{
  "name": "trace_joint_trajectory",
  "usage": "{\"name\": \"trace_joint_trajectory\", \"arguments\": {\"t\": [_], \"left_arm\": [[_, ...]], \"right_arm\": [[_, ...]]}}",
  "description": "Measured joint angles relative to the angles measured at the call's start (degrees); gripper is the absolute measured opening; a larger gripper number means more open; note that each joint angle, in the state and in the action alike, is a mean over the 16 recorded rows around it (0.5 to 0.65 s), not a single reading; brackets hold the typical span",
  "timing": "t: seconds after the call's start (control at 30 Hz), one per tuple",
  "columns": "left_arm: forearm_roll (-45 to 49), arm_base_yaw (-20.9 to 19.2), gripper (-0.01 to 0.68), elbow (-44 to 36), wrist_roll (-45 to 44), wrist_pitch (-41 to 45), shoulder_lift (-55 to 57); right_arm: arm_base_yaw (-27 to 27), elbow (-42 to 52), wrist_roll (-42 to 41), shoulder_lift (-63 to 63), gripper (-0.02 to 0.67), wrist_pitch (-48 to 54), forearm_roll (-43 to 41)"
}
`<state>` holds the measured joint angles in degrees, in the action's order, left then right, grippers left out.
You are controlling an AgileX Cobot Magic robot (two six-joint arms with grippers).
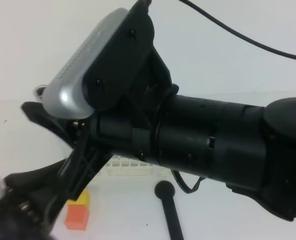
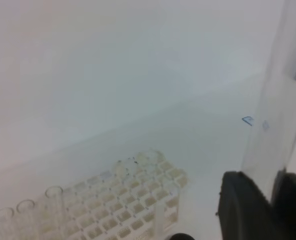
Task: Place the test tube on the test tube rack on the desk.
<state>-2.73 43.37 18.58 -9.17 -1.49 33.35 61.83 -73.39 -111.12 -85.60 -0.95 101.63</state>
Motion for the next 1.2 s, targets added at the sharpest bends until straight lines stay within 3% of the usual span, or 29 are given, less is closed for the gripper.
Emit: {"name": "trace_joint_trajectory", "arguments": {"t": [0.5,1.2], "left_arm": [[2.7,0.0,-0.001,-1.2,2.7,19.3,-29.0],[5.3,0.0,-0.001,-1.1,5.3,24.7,-31.9]], "right_arm": [[-1.6,-1.4,-2.8,1.6,0.120,-6.6,-0.9],[-1.7,-1.5,-2.4,1.8,0.120,-7.1,-0.9]]}}
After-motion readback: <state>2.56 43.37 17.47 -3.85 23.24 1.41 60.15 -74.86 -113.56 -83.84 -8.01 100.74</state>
